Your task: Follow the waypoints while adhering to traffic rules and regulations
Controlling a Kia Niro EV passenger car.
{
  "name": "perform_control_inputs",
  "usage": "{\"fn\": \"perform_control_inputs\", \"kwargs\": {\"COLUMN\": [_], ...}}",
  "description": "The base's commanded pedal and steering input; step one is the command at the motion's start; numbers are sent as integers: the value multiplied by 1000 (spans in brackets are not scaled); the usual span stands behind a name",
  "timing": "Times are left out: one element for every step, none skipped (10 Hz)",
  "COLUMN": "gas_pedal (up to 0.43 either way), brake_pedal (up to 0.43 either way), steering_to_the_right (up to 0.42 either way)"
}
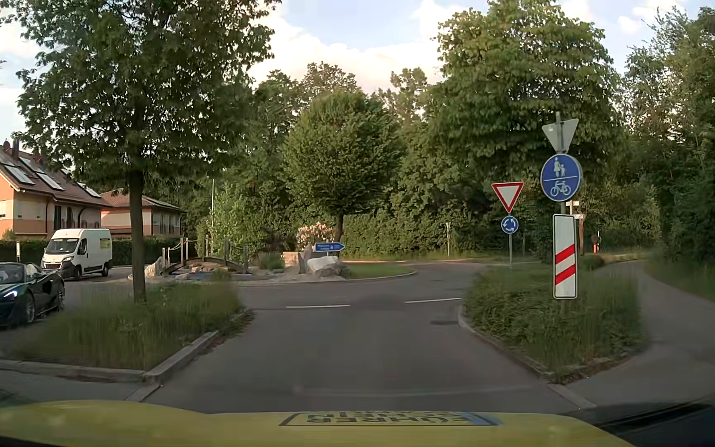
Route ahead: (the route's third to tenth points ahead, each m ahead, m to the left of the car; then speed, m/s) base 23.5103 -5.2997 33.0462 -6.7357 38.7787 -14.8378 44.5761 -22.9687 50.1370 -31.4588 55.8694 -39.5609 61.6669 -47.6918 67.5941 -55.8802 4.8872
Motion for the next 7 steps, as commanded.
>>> {"fn": "perform_control_inputs", "kwargs": {"gas_pedal": [0, 0, 0, 0, 0, 0, 0], "brake_pedal": [232, 232, 232, 232, 238, 238, 238], "steering_to_the_right": [-42, -39, -38, -37, -31, -20, -12]}}
